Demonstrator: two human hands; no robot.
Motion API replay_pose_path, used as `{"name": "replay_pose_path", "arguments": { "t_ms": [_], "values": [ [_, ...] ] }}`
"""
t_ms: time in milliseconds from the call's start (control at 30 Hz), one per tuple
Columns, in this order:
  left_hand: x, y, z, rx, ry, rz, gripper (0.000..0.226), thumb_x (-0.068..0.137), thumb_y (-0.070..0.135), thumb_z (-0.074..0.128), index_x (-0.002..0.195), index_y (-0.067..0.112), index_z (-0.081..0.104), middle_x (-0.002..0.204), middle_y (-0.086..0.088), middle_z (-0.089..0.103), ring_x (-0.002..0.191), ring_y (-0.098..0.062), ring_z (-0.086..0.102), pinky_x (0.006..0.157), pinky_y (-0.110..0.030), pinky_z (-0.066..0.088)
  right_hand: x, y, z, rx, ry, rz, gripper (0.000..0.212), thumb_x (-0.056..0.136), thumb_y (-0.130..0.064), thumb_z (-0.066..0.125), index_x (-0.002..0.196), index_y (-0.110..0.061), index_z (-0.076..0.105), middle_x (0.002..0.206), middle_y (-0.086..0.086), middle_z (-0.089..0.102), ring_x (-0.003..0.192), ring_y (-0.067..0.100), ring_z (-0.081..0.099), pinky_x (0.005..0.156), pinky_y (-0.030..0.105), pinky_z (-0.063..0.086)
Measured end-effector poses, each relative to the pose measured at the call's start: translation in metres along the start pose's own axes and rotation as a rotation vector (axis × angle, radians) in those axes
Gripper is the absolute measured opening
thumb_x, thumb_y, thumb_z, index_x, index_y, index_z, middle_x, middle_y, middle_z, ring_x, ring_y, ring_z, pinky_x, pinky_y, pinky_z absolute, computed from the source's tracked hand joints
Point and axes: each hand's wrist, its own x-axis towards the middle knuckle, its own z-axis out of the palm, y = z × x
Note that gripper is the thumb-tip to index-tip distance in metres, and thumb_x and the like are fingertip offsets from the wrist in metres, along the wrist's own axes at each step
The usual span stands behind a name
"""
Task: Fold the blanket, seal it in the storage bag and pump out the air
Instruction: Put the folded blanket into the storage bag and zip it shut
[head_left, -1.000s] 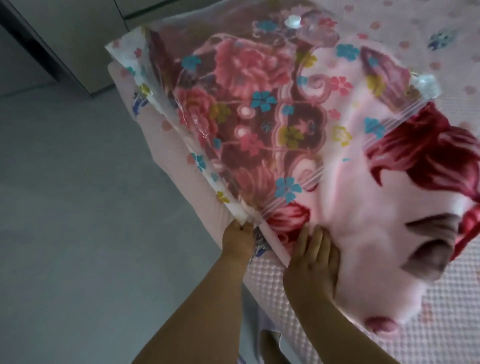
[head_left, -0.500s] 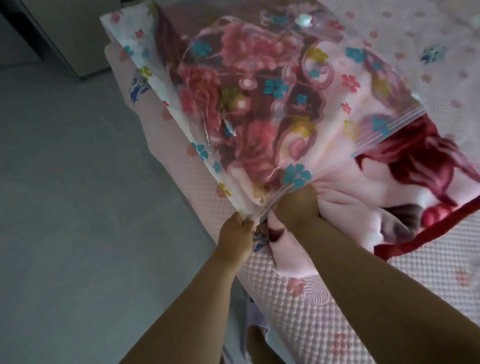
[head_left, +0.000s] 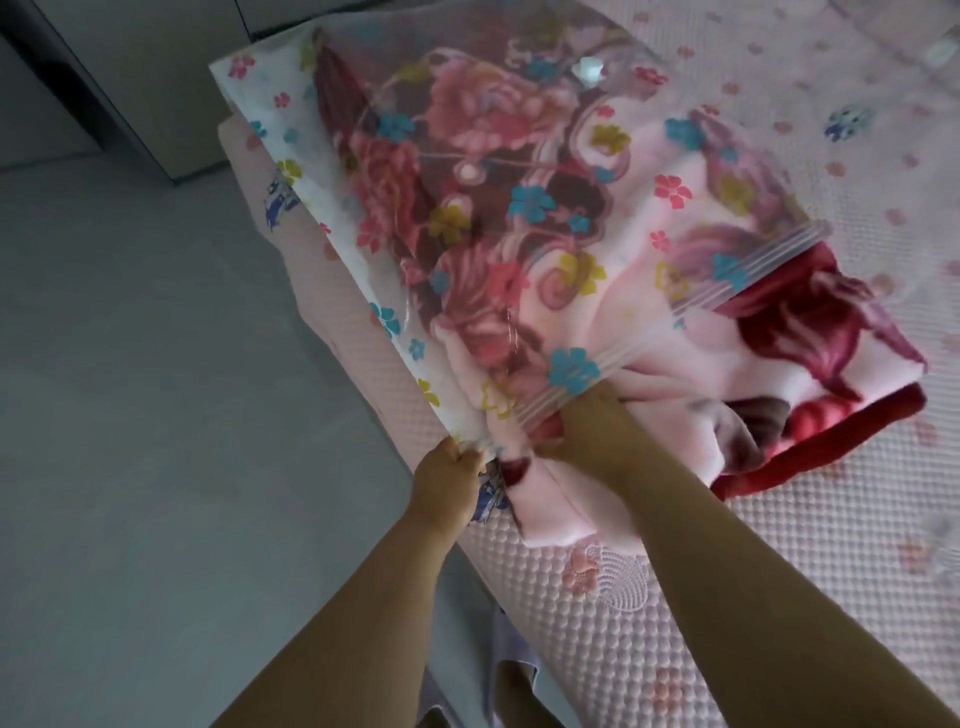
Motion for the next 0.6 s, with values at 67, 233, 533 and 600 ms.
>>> {"name": "replay_pose_path", "arguments": {
  "t_ms": [67,233,533,600],
  "values": [
    [0.0,0.004,-0.002,0.143,0.025,-0.024,0.026,0.097,0.028,0.048,0.086,0.006,0.055,0.086,-0.014,0.063,0.073,-0.021,0.05,0.068,-0.029,0.035,-0.018,0.002,-0.009,-0.149,-0.048,-0.014,0.058,0.079,-0.034,0.071,0.13,-0.016,0.051,0.126,0.002,0.055,0.116,0.022,0.051,0.104,0.031,0.038],
    [-0.013,0.045,-0.013,0.299,0.474,-0.005,0.027,0.094,0.034,0.044,0.089,0.009,0.052,0.081,-0.003,0.055,0.077,-0.025,0.052,0.066,-0.032,0.036,-0.032,0.026,-0.062,-0.047,0.193,0.145,0.024,0.092,-0.032,0.057,0.091,-0.012,0.071,0.09,0.004,0.068,0.09,0.024,0.06,0.08,0.033,0.043],
    [0.017,0.181,0.064,0.494,0.365,0.637,0.017,0.092,0.02,0.047,0.088,0.008,0.059,0.082,-0.01,0.062,0.079,-0.03,0.057,0.064,-0.031,0.032,0.005,0.144,-0.145,0.083,0.515,0.506,0.03,0.092,-0.034,0.059,0.109,-0.011,0.069,0.11,0.014,0.069,0.104,0.034,0.061,0.079,0.03,0.042],
    [0.026,0.21,0.089,0.565,0.314,0.731,0.019,0.092,0.021,0.05,0.087,0.006,0.06,0.088,-0.013,0.063,0.085,-0.032,0.056,0.066,-0.032,0.031,0.012,0.172,-0.156,0.072,0.592,0.527,0.035,0.09,-0.034,0.062,0.115,-0.011,0.066,0.117,0.013,0.066,0.109,0.033,0.059,0.086,0.033,0.044]
  ]
}}
